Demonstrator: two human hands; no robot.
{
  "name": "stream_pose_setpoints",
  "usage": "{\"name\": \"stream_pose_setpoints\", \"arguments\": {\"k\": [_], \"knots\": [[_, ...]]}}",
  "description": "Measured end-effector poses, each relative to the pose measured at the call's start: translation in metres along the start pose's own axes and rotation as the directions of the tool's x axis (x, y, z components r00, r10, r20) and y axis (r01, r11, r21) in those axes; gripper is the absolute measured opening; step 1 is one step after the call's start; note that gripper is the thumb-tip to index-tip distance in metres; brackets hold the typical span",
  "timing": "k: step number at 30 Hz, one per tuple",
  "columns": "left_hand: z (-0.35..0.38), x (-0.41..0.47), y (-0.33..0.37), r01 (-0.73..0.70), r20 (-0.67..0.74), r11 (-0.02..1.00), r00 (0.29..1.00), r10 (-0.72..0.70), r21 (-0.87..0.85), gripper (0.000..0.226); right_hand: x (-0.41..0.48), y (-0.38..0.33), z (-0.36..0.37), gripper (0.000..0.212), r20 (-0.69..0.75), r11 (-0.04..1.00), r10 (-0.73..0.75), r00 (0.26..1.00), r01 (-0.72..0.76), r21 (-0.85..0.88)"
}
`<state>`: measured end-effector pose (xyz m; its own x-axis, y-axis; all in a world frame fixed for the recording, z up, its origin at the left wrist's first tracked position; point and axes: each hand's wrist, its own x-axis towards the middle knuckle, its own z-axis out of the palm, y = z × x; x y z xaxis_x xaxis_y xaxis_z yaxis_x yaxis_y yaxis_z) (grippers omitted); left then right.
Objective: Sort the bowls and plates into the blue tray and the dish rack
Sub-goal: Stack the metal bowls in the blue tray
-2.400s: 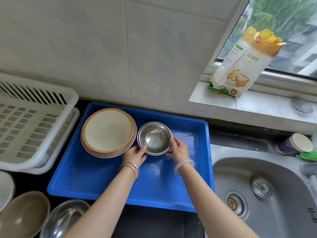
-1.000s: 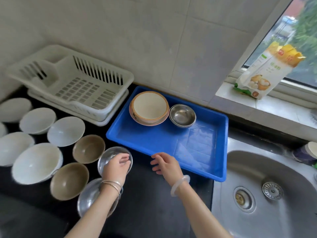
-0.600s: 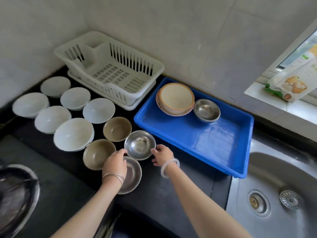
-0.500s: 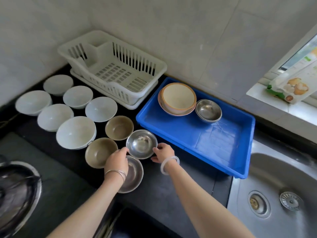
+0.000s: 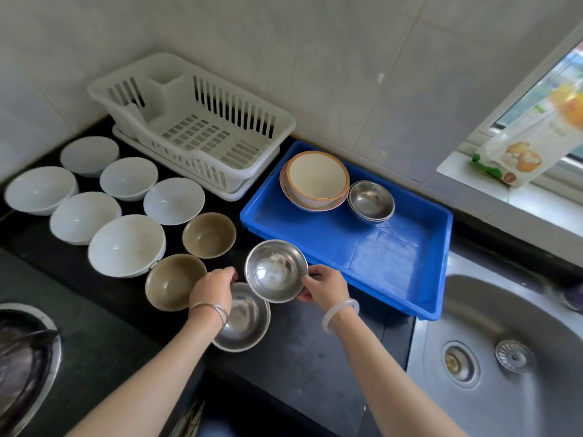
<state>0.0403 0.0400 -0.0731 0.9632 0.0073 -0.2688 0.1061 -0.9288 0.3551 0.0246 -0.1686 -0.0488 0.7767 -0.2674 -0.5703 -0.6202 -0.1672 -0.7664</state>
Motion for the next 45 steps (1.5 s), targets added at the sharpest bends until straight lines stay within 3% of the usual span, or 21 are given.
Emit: {"name": "stream_pose_setpoints", "arguments": {"k": [4, 8, 12, 17, 25, 27, 31, 36, 41, 45], "knots": [[-0.001, 0.007, 0.008, 0.095, 0.081, 0.974, 0.993, -0.08, -0.205, 0.02, -0.006, -0.003, -0.014, 0.016, -0.023, 0.999, -0.024, 0.999, 0.023, -0.038], [0.005, 0.011, 0.011, 0.203, 0.205, 0.882, 0.971, -0.124, -0.426, 0.012, -0.013, 0.002, -0.018, 0.015, -0.03, 0.998, -0.03, 0.999, 0.029, -0.062], [0.01, 0.006, 0.016, 0.43, 0.38, 0.555, 0.901, -0.21, -0.712, 0.012, -0.017, 0.01, -0.014, 0.015, -0.038, 0.994, -0.04, 0.998, 0.036, -0.101], [0.008, 0.003, 0.014, 0.503, 0.46, 0.361, 0.864, -0.206, -0.785, 0.02, -0.016, 0.02, -0.007, 0.014, -0.059, 0.98, -0.06, 0.996, 0.048, -0.191], [0.009, -0.001, 0.018, 0.543, 0.512, 0.388, 0.838, -0.19, -0.745, 0.039, -0.01, 0.034, 0.0, 0.004, -0.106, 0.976, -0.048, 0.993, 0.024, -0.215], [0.009, -0.002, 0.019, 0.555, 0.524, 0.384, 0.83, -0.193, -0.738, 0.039, -0.009, 0.037, 0.0, 0.011, -0.083, 0.995, 0.02, 0.996, -0.028, -0.094], [0.003, -0.003, 0.023, 0.544, 0.513, 0.436, 0.835, -0.198, -0.717, 0.033, -0.009, 0.035, 0.003, 0.023, 0.094, 0.972, 0.168, 0.981, -0.181, 0.15], [-0.024, 0.004, 0.044, 0.456, 0.441, 0.471, 0.885, -0.15, -0.755, 0.024, -0.005, 0.021, -0.011, 0.02, 0.03, 0.984, 0.042, 0.999, -0.046, 0.169], [-0.056, 0.02, 0.091, 0.403, 0.422, 0.384, 0.906, -0.037, -0.831, 0.013, 0.009, -0.01, -0.05, 0.018, -0.007, 0.975, -0.055, 0.998, 0.055, 0.213], [-0.06, 0.043, 0.147, 0.366, 0.393, 0.361, 0.919, 0.002, -0.858, 0.009, 0.031, -0.035, -0.095, 0.019, -0.125, 0.967, -0.09, 0.988, 0.117, 0.226]]}}
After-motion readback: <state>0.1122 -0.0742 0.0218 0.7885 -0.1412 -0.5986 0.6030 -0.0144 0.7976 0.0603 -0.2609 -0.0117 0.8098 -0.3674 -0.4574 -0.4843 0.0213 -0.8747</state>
